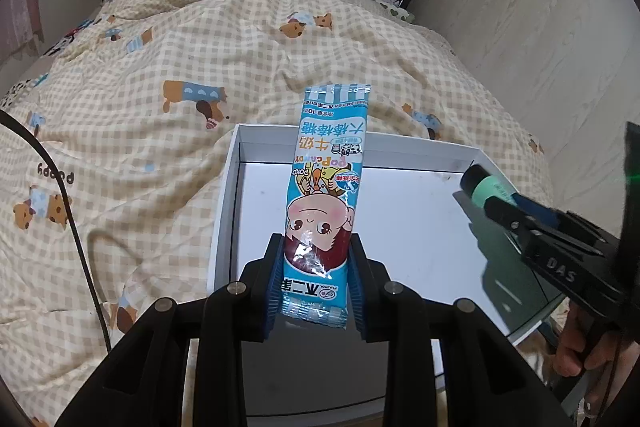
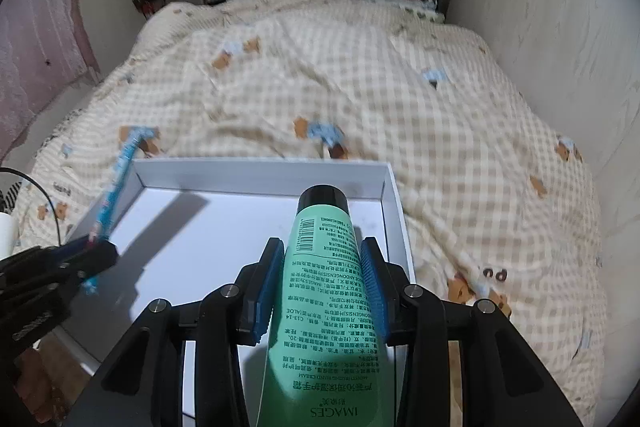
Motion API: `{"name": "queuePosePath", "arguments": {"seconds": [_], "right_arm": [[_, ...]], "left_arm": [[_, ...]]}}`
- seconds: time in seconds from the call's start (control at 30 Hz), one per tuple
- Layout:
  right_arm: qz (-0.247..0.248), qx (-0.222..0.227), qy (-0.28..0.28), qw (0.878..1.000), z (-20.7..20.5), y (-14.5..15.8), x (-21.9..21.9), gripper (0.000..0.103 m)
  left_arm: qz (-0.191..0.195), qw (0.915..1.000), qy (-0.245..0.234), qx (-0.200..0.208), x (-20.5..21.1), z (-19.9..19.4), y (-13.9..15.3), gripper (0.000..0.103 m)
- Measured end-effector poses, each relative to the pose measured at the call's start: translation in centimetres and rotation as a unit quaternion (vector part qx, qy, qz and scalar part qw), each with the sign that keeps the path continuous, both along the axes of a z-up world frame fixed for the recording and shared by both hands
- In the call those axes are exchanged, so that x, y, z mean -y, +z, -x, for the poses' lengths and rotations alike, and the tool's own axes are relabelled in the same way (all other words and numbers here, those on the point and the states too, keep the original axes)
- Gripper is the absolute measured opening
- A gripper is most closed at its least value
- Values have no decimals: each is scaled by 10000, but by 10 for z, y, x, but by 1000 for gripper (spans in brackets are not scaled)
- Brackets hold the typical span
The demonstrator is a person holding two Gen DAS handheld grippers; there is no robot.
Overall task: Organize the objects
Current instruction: 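Lower the candy pack and green tube into the white box and open both grippers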
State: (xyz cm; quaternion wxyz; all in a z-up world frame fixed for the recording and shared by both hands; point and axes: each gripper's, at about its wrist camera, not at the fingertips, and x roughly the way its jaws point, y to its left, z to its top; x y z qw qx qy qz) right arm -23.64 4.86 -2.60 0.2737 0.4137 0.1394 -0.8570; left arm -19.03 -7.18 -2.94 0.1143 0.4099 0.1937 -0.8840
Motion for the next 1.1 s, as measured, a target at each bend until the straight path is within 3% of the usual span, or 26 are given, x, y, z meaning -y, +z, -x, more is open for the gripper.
{"name": "queuePosePath", "arguments": {"seconds": [0.27, 0.4, 0.5, 0.63, 0.67, 0.73, 0.83, 0.93, 1.1], "right_arm": [[-330, -70, 277, 9990, -10, -1, 11, 41], [56, -133, 654, 9978, -18, 12, 10, 43], [81, -211, 798, 9966, -22, 22, 10, 44], [23, -403, 989, 9943, -30, 37, 6, 44], [77, -419, 1025, 9938, -31, 43, 3, 44], [216, -478, 1065, 9929, -35, 57, -5, 44], [455, -516, 1106, 9915, -40, 77, -15, 44], [798, -583, 1174, 9882, -47, 102, -31, 44], [1388, -789, 1407, 9771, -74, 145, -62, 44]], "left_arm": [[-89, 9999, 51, -80, 3, -5, 7, 33], [50, 9999, -25, -130, 3, -9, 16, 33], [92, 9996, 28, -260, 7, -15, 27, 34], [144, 9990, -113, -416, 9, -23, 42, 46], [149, 9988, -206, -424, 8, -24, 44, 53], [215, 9981, -410, -413, 4, -25, 49, 57], [314, 9978, -443, -370, 0, -27, 54, 57], [157, 9977, -522, -404, -2, -32, 61, 57], [251, 9951, -683, -674, -13, -54, 92, 59]]}}
